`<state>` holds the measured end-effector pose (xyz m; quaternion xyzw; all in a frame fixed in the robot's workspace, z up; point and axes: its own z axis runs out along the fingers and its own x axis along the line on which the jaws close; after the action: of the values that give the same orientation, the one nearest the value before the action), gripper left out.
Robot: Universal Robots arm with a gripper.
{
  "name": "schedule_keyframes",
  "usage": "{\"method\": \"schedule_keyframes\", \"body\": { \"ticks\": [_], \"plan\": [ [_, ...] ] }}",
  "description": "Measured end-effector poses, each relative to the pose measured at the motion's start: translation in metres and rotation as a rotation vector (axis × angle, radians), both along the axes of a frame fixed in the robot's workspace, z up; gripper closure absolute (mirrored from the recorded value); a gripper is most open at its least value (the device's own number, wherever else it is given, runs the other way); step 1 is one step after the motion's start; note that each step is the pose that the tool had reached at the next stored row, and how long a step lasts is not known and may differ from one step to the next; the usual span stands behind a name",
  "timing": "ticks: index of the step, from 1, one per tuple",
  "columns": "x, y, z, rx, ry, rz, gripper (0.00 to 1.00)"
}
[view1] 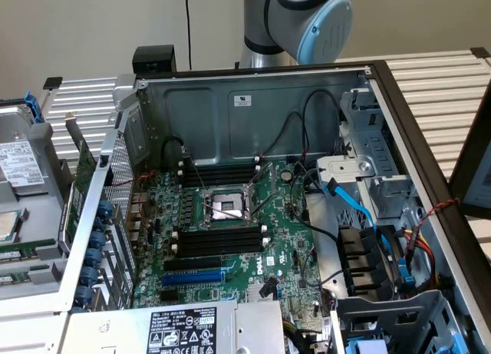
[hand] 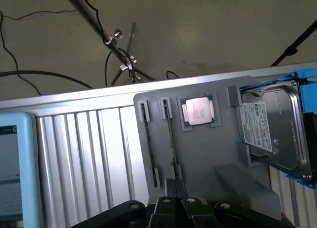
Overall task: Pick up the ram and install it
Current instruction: 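Pick up the ram and move it above insertion slot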
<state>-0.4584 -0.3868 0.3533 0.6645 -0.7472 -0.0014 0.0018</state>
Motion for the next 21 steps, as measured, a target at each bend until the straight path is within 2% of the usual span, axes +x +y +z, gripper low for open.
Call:
{"method": "schedule_keyframes", "body": {
  "ticks": [4, 7, 9, 10, 18, 21],
  "plan": [
    [0.0, 0.0, -0.0005, 0.0001, -0.0013, 0.071, 0.89],
    [0.0, -0.0003, -0.0009, 0.0002, -0.0014, 0.116, 0.7],
    [0.0, -0.0006, -0.0022, 0.0003, -0.0017, 0.139, 0.7],
    [0.0, -0.0007, -0.0028, 0.0002, -0.0014, 0.15, 0.64],
    [0.0, -0.003, -0.0096, 0.0002, -0.0012, 0.223, 0.64],
    [0.0, -0.0081, -0.0135, 0.0003, -0.0005, 0.232, 0.64]
  ]
}}
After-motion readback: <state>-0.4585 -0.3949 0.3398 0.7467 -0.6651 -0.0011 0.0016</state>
